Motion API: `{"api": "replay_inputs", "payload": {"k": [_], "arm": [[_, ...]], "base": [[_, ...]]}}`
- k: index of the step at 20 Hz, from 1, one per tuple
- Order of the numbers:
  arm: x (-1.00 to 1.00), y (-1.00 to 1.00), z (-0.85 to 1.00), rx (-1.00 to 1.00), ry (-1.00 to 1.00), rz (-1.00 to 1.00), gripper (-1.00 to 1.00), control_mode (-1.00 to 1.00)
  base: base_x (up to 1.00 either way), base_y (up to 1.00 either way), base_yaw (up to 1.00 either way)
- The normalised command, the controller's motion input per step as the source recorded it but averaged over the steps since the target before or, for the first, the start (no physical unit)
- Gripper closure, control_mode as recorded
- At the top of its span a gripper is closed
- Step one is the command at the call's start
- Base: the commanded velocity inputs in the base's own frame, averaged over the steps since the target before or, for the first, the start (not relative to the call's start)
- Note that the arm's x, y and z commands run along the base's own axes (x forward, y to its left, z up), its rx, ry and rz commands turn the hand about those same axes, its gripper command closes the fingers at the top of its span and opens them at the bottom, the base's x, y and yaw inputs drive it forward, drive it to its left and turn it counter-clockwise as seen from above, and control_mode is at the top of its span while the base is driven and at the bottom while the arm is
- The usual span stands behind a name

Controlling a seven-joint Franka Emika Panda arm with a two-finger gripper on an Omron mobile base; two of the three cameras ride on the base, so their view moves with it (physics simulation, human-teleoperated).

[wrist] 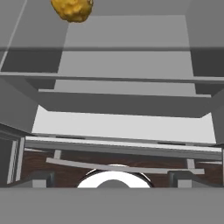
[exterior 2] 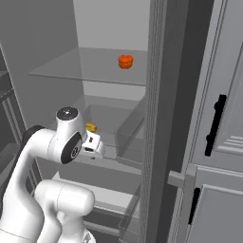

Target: Place one squash and one chicken drumstick in each tupperware on the nearby counter, to pack two identical lunches.

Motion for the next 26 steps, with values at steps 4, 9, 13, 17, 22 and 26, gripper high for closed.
{"api": "replay_inputs", "payload": {"k": [4, 9, 13, 17, 22, 26], "arm": [[0.0, 0.0, 0.0, 0.0, 0.0, 0.0, -1.0, -1.0], [0.12, 0.08, 0.15, 0.0, -0.3, 0.01, -1.0, -1.0], [0.46, 0.27, 0.04, 0.0, -0.36, 0.03, -1.0, -1.0], [0.84, 0.45, 0.23, 0.0, -0.15, 0.01, -1.0, -1.0], [0.87, 0.29, 0.45, -0.1, 0.17, 0.0, -1.0, -1.0], [1.0, 0.09, 0.04, -0.09, 0.27, 0.0, -1.0, -1.0]], "base": [[0.0, 0.0, 0.0], [0.0, 0.0, 0.0], [0.0, 0.0, 0.0], [0.0, 0.0, 0.0], [0.0, 0.0, 0.0], [0.0, 0.0, 0.0]]}}
